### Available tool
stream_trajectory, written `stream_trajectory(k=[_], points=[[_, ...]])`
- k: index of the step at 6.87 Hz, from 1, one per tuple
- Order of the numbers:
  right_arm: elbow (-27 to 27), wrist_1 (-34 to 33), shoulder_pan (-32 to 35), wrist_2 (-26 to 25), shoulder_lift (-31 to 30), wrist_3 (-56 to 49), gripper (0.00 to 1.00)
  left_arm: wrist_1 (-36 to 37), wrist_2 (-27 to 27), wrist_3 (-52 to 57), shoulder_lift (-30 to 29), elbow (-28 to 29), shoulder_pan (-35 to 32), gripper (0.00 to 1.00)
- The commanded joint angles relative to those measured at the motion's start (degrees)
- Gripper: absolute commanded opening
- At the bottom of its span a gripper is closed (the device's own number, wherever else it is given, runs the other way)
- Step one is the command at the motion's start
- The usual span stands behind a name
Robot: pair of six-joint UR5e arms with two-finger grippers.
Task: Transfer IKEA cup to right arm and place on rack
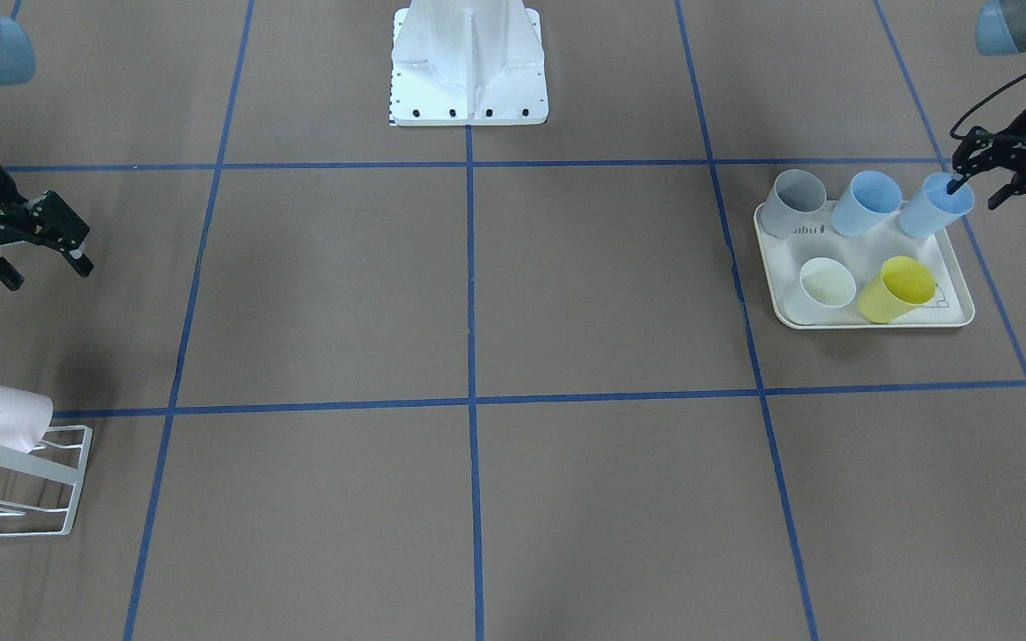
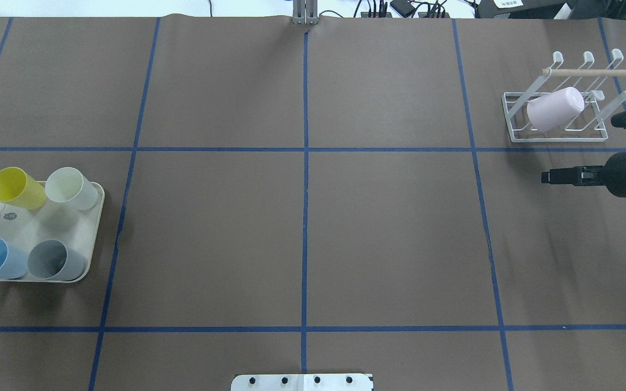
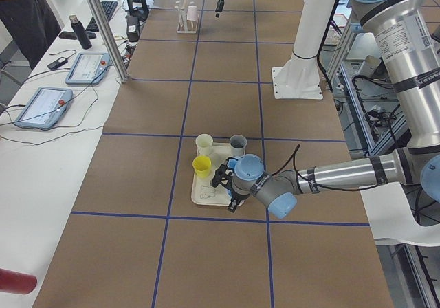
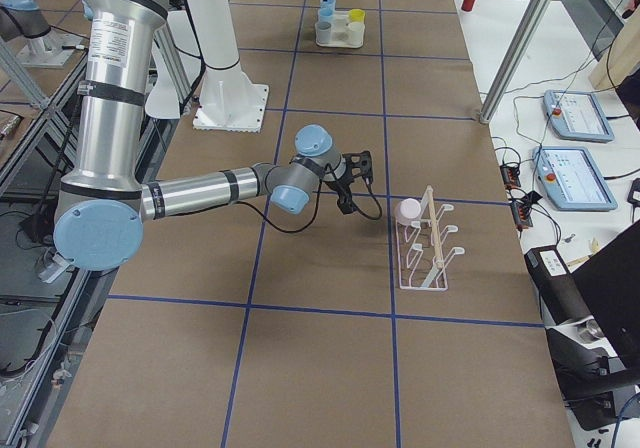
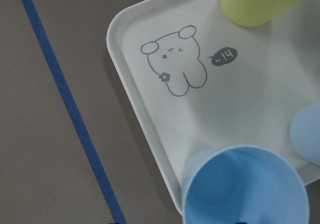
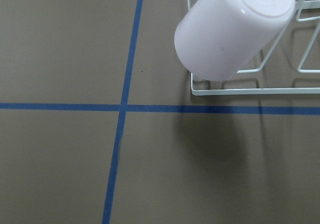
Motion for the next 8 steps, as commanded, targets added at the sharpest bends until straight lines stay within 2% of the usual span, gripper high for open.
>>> stream_trajectory(k=[1, 2, 5, 6, 7, 8], points=[[-0.05, 0.00, 0.00, 0.00, 0.00, 0.07, 1.00, 0.04, -0.20, -0.19, -0.56, 0.00, 1.31, 0.27], [-0.31, 0.00, 0.00, 0.00, 0.00, 0.07, 1.00, 0.04, -0.20, -0.19, -0.73, 0.00, 1.58, 0.01], [-0.58, 0.00, -0.09, 0.18, 0.08, 0.59, 1.00, -0.31, 0.50, 0.51, -1.08, -0.61, 0.72, 0.00], [-0.32, 0.09, 0.00, 0.26, 0.26, 0.60, 1.00, -0.14, 0.94, -0.10, -1.17, -2.88, -1.73, 0.00], [-0.06, 0.09, 0.00, 0.26, 0.61, 0.77, 1.00, 0.21, 1.29, -0.10, -2.65, -3.68, -8.28, 0.00], [0.38, 0.00, 0.00, 0.87, 0.79, 0.95, 1.00, 1.78, 1.47, -0.19, -6.41, -3.69, -11.82, 0.00]])
